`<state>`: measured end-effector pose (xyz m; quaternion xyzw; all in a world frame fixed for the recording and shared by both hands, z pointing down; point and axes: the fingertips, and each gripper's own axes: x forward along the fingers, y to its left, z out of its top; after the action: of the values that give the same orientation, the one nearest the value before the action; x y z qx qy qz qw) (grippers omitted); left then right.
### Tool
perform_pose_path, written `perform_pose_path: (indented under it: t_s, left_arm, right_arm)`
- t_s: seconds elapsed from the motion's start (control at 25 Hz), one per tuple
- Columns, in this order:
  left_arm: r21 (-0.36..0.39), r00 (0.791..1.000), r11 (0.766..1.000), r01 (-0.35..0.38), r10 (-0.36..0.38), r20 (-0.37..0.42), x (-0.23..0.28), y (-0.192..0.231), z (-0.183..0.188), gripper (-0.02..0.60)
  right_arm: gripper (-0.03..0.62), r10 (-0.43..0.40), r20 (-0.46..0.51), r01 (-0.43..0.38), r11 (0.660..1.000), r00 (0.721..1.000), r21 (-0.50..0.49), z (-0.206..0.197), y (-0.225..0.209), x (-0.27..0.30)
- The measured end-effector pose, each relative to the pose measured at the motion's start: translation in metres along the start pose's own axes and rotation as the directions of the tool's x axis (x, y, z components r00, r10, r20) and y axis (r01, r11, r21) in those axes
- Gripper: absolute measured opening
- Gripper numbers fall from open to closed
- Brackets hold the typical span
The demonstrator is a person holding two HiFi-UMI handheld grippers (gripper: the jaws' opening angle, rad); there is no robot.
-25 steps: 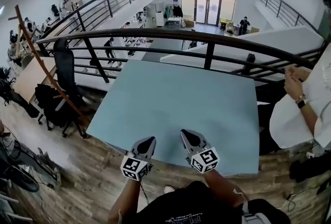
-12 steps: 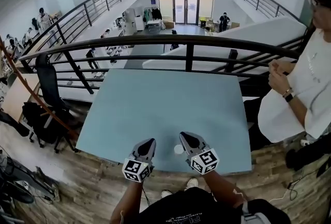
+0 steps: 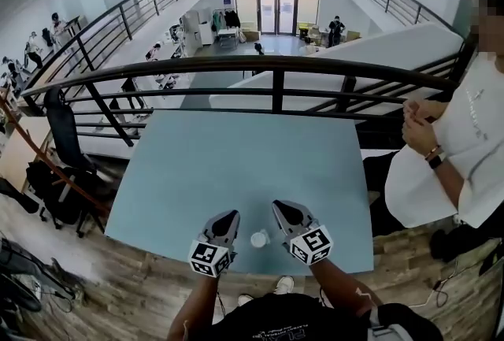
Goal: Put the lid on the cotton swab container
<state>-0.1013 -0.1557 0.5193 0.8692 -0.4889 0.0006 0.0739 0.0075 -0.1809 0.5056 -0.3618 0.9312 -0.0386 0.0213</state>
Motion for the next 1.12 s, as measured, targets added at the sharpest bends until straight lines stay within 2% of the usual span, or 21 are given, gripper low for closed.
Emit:
perform_pose_path:
  t_s: [0.2,0.36,0.6,0.76,0.88,1.0,1.12]
  left_arm:
    - [-0.030,1.000,1.000,-0.008,0.008,-0.018,0.020,-0.008,-0.012,0.012]
    - [-0.010,0.998,1.000,-0.022,0.022,-0.053,0.034,-0.005,-0.018,0.012]
    - [-0.012,0.998,1.000,-0.023,0.022,-0.057,0.054,0.001,-0.014,0.012]
    - [-0.009,0.999,1.000,0.023,-0.023,-0.046,0.063,0.015,-0.013,0.012]
    - [-0.001,0.995,0.997,0.081,-0.081,-0.056,0.068,0.021,-0.007,0.012]
    - [0.025,0.990,0.991,0.131,-0.129,-0.065,0.071,0.034,0.004,0.012]
    - [0.025,0.988,0.989,0.142,-0.141,-0.062,0.070,0.046,0.011,0.012]
  right_arm:
    - [0.020,0.011,-0.015,-0.011,1.000,1.000,0.010,-0.004,-0.025,0.002]
    - [0.019,0.041,-0.029,-0.040,0.999,0.999,0.024,-0.009,-0.034,0.008]
    - [0.018,0.076,-0.067,-0.075,0.997,0.995,0.021,-0.010,-0.046,0.020]
    - [0.018,0.086,-0.062,-0.091,0.992,0.994,-0.085,0.012,-0.040,0.047]
    - [0.018,0.057,-0.046,-0.063,0.988,0.997,-0.143,0.025,-0.033,0.060]
    - [0.018,0.028,-0.020,-0.030,0.990,0.999,-0.139,0.031,-0.026,0.073]
    - [0.018,-0.001,-0.019,-0.001,0.993,1.000,-0.118,0.026,-0.023,0.079]
